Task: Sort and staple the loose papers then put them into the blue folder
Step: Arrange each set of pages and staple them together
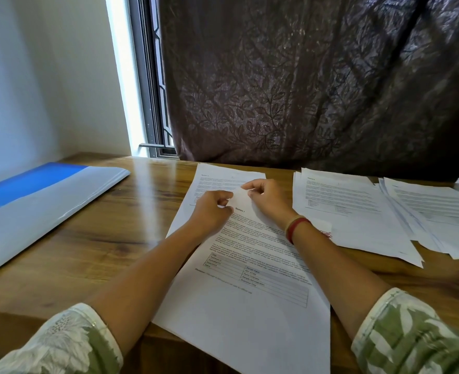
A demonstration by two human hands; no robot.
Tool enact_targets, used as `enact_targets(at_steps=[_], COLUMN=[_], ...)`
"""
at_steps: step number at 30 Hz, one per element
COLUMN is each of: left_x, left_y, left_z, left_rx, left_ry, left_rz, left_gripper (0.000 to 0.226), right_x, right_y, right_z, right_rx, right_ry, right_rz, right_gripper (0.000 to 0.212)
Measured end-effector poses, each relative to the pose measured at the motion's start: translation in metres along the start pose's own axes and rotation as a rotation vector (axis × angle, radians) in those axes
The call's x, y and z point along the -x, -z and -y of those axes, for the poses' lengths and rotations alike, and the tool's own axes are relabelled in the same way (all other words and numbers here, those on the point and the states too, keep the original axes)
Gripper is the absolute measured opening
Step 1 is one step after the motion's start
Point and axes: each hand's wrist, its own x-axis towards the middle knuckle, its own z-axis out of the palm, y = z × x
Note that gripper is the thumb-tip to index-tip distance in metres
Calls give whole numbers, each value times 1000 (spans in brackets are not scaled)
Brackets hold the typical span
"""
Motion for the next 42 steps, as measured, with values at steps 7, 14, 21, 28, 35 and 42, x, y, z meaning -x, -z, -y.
enact_targets(at_steps=[7, 14, 21, 28, 35, 42], left_x=[-4, -8, -9, -7, -7, -11], left_y=[-1, 9, 11, 4, -4, -1], left_z=[6, 5, 0, 6, 7, 9], left_rx=[189, 475, 484, 411, 290, 563], left_ry=[52, 252, 327, 183, -48, 111], left_rz=[-53, 6, 25, -57, -202, -74], left_gripper=[31, 11, 8, 6, 22, 22], right_x=[1, 2, 0, 4, 10, 7], right_y=[-1, -3, -2, 0, 2, 3], right_z=[1, 3, 4, 6, 12, 13], right_rx=[-94, -121, -158, -195, -195, -201], right_ry=[-33, -47, -86, -49, -23, -77], right_rz=[21, 19, 28, 6, 23, 52], right_gripper=[20, 17, 9, 6, 5, 12])
